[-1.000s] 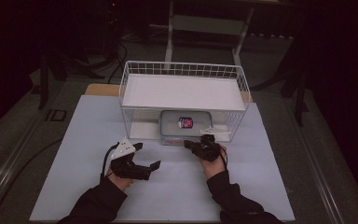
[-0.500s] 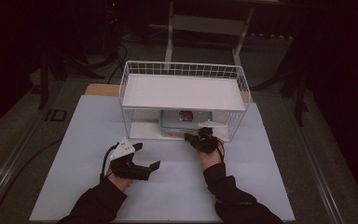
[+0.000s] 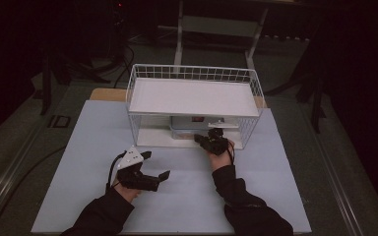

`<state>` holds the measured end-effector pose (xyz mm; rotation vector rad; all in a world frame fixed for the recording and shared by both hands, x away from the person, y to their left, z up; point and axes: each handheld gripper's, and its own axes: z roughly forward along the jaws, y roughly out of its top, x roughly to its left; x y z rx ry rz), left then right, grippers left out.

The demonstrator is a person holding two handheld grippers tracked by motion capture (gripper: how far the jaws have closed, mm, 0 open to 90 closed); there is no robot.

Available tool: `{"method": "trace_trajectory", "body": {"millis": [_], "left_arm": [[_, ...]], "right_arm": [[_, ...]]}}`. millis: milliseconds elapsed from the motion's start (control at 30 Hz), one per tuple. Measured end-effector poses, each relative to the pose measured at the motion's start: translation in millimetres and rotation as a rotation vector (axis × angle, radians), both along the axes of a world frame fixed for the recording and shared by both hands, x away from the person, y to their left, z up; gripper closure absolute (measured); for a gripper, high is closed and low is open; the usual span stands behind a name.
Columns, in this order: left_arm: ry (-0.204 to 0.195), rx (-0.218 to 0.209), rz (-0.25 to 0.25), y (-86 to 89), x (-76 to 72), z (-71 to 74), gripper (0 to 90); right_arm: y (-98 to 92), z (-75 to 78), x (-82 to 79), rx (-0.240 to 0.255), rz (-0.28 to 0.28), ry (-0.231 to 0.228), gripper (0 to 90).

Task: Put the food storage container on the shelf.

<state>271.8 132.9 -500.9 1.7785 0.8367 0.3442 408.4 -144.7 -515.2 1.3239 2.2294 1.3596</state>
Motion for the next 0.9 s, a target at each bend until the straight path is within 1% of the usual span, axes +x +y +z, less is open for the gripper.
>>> {"method": "trace_trajectory", "body": {"millis": [33,67,133,167,200,233,267,300,333,367,400,433,467,500,567,600,633,700,733,767,800,833,900], "left_arm": [[-0.004,0.002,0.001,-0.3,-0.3,0.1,1.1],[-0.004,0.004,0.000,-0.6,-0.5,0.2,1.1],[-0.001,0.002,-0.002,-0.6,-0.4,0.3,1.1],[-0.001,0.003,-0.003,-0.5,-0.5,0.4,1.1],[-0.002,0.004,-0.003,-0.4,-0.6,0.6,1.1],[-0.002,0.004,-0.003,-0.1,-0.7,0.8,1.1],[-0.001,-0.001,-0.003,0.5,-0.7,1.2,1.1],[0.002,-0.003,-0.002,0.8,-0.9,1.8,1.1],[-0.001,-0.002,0.001,1.3,-1.3,2.4,1.1],[0.002,-0.006,0.002,1.8,-2.5,3.5,1.1],[0.000,-0.012,-0.001,2.0,-3.4,4.2,1.1],[-0.002,-0.012,-0.006,2.0,-5.0,5.5,1.1],[-0.006,-0.009,-0.011,1.8,-6.4,6.8,1.1],[-0.007,-0.013,-0.013,1.7,-7.7,8.0,1.1],[-0.006,-0.024,-0.019,1.7,-10.7,10.3,1.1],[-0.011,-0.019,-0.021,1.9,-11.9,10.9,1.1],[-0.011,-0.019,-0.022,2.0,-12.8,11.1,1.1],[-0.009,-0.015,-0.025,3.1,-14.2,10.8,1.1],[-0.009,-0.016,-0.026,3.5,-14.4,10.7,1.1],[-0.010,-0.016,-0.025,4.5,-14.7,10.5,1.1],[-0.007,-0.019,-0.024,5.5,-14.9,10.4,1.1],[-0.009,-0.025,-0.025,6.9,-15.2,10.3,1.1],[-0.006,-0.030,-0.024,8.9,-15.4,10.3,1.1]], "right_arm": [[0.0,0.0,0.0,0.000,0.000,0.000,89.8],[0.8,0.1,-0.2,-0.008,0.002,-0.010,89.8],[2.2,0.6,-1.7,-0.012,0.006,-0.010,89.4],[2.9,1.1,-3.9,-0.002,0.003,0.010,88.3],[4.3,1.0,-7.5,-0.003,0.022,0.002,83.8],[4.3,1.0,-7.5,-0.003,0.022,0.002,83.8],[5.4,1.2,-12.3,0.001,0.039,-0.003,78.5],[6.1,1.5,-15.4,0.005,0.049,-0.004,75.5],[6.1,1.5,-15.4,0.005,0.049,-0.004,75.5],[7.1,2.4,-19.3,-0.010,0.065,-0.021,73.0],[7.8,5.0,-27.8,-0.008,0.086,-0.037,64.1],[7.8,5.0,-27.8,-0.008,0.086,-0.037,64.1],[8.1,8.0,-35.4,-0.005,0.107,-0.051,52.8],[8.1,8.0,-35.4,-0.005,0.107,-0.051,52.8],[7.3,11.0,-41.3,0.009,0.139,-0.054,42.2],[6.3,12.9,-45.7,0.026,0.149,-0.063,37.0],[5.7,14.4,-48.5,0.036,0.157,-0.061,32.1],[3.9,15.6,-52.5,0.062,0.195,-0.048,23.8],[2.7,16.9,-60.1,0.053,0.210,-0.062,17.2],[2.7,16.9,-60.1,0.053,0.210,-0.062,17.2],[1.1,17.3,-63.0,0.059,0.229,-0.059,15.3],[-1.0,18.0,-67.4,0.057,0.236,-0.061,14.0],[-5.3,19.2,-73.6,0.064,0.247,-0.082,14.1]]}}
